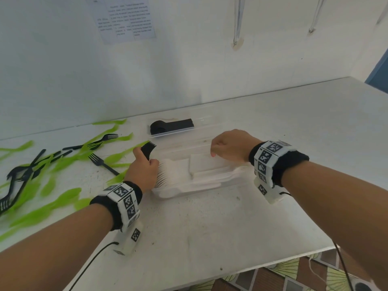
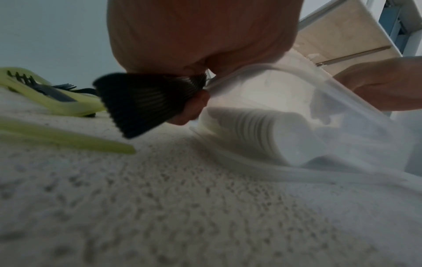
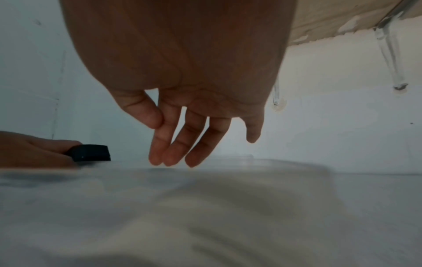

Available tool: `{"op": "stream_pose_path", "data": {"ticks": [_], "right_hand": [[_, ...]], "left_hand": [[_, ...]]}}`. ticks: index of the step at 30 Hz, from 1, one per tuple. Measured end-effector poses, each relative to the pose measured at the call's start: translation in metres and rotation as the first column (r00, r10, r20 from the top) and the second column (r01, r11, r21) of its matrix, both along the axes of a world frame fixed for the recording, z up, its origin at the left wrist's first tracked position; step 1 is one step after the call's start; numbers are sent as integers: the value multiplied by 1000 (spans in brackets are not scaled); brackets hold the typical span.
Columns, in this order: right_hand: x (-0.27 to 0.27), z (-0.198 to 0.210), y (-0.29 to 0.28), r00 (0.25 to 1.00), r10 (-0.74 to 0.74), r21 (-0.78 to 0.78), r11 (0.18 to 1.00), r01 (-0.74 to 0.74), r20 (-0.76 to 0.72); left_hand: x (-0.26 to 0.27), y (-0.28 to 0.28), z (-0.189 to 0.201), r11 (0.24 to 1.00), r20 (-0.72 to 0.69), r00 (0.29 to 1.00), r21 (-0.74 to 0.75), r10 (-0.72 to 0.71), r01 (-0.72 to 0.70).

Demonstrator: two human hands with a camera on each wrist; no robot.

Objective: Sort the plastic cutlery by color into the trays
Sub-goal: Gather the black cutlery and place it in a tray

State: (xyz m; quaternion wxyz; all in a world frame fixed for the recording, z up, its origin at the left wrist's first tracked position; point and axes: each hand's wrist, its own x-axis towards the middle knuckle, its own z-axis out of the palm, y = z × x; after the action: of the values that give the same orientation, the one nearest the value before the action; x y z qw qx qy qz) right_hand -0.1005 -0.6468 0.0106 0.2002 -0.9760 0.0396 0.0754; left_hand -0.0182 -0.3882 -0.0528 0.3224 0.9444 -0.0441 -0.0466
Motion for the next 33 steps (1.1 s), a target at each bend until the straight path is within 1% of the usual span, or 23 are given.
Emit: {"op": "stream_pose_path", "data": {"ticks": [3,5,7,9,11,13,14,16,17,18,19,21,23,24,25,26,27,28,29,30,31,32,33], "right_hand": [[8,9,12,997,-19,62,998,14,79],[19,16,23,991,-19,120,993,3,131],[34,22,40,987,-13,181,983,-16,158],[49,25,60,985,-10,224,974,-29,173],[65,26,80,985,4,262,964,-51,175],[81,29,100,985,51,302,948,-99,164],[89,30,110,986,76,354,927,-125,148],[104,30,126,985,122,507,846,-166,119],[110,30,131,981,142,566,802,-191,130],[115,30,133,977,153,607,766,-212,148],[119,31,134,975,152,649,728,-220,160],[124,33,129,979,136,751,628,-202,150],[128,36,120,988,110,828,542,-148,105],[131,37,114,992,98,832,541,-121,80],[135,39,107,993,86,793,599,-113,76],[140,38,98,993,77,694,709,-121,95],[146,38,88,990,74,552,824,-130,122],[151,37,79,987,64,396,911,-117,145],[154,38,71,986,48,267,960,-90,161],[158,38,64,986,39,170,983,-67,162],[161,37,58,988,48,85,994,-61,144],[163,35,56,992,66,10,998,-68,107],[166,32,54,994,82,-44,996,-79,69]], "left_hand": [[-1,3,5,997,-16,1000,-80,-5,3],[-3,6,17,989,13,1000,-146,-19,20],[5,12,29,978,70,997,-207,17,-2],[18,16,41,931,102,993,-364,61,-19],[33,16,53,819,71,995,-574,73,-19],[45,11,70,712,24,999,-702,48,-17],[49,8,79,656,-10,1000,-755,22,-22],[57,0,94,495,-125,991,-865,-49,-84],[61,-3,100,406,-182,979,-905,-90,-131],[66,-3,104,334,-225,967,-926,-122,-173],[71,-4,107,285,-253,956,-937,-146,-205],[82,-3,111,231,-284,940,-944,-191,-238],[92,-3,114,253,-306,920,-936,-245,-244],[97,-2,113,272,-310,913,-933,-267,-237],[102,-2,112,288,-306,911,-931,-276,-226],[108,-1,108,305,-291,919,-930,-268,-205],[114,1,103,334,-252,935,-929,-250,-161],[119,3,97,408,-184,957,-909,-224,-79],[124,6,91,527,-89,973,-849,-213,38],[127,8,84,658,13,974,-735,-227,163],[130,10,78,758,90,960,-596,-264,265],[132,10,72,818,136,942,-468,-308,335],[135,8,65,848,162,925,-369,-344,380]]}}
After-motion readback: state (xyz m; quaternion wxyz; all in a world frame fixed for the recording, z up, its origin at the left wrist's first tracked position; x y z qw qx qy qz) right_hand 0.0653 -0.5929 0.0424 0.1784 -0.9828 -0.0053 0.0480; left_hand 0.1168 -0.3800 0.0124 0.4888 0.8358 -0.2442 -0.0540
